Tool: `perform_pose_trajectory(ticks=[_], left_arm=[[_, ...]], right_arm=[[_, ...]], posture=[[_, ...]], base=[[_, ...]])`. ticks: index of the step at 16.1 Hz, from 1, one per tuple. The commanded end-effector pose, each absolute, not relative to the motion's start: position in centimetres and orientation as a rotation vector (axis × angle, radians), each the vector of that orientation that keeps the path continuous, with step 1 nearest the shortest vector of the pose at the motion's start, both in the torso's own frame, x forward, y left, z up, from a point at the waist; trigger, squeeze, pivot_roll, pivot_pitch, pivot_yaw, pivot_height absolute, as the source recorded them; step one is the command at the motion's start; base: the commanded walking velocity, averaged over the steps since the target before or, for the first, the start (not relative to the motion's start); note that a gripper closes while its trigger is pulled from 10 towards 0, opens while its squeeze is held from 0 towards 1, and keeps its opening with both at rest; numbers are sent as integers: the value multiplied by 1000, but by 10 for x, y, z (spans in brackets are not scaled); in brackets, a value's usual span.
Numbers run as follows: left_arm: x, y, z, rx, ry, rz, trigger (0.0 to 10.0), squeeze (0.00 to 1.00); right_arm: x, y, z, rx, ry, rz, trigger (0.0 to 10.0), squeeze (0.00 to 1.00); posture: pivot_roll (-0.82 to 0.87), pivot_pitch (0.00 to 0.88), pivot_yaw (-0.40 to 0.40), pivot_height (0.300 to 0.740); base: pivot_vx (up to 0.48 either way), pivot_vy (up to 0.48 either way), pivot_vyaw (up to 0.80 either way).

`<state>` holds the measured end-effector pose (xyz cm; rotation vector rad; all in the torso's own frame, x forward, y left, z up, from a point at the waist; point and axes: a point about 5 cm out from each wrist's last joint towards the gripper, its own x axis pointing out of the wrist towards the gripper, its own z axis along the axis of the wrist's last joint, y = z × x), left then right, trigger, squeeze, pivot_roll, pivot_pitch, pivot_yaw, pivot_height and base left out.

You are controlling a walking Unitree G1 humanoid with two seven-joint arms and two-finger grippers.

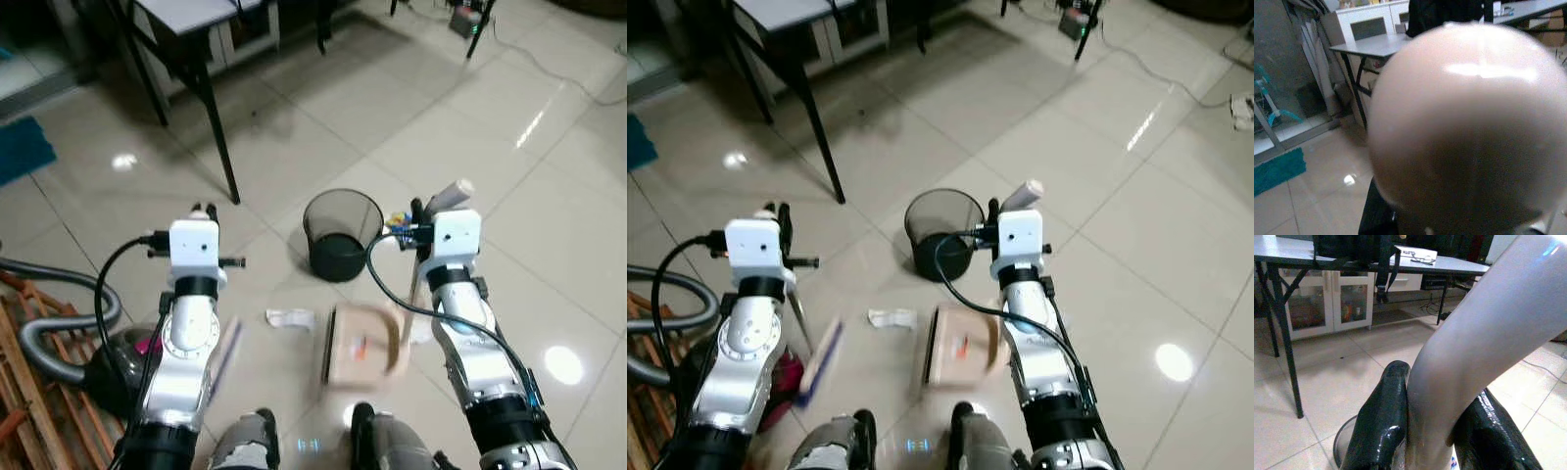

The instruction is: Sweep floor

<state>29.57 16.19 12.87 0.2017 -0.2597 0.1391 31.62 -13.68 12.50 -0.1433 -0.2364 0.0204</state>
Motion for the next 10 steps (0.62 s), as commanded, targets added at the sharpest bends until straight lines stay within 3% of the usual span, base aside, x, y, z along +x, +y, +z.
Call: perform_pose_trajectory(ticks=[1,4,10], left_arm=[[296,162,129,214,-281,148,10000,0],[308,151,122,250,-308,131,10000,0],[325,140,125,243,-346,97,10000,0]], right_arm=[[317,-138,130,-167,-275,17,10000,0],[326,-146,130,-232,-305,-33,10000,0],[335,-133,127,-266,-320,-28,10000,0]], posture=[[-15,323,-2,740],[-31,349,-9,740],[-23,364,-13,740]], base=[[0,0,0],[0,0,0],[0,0,0]])
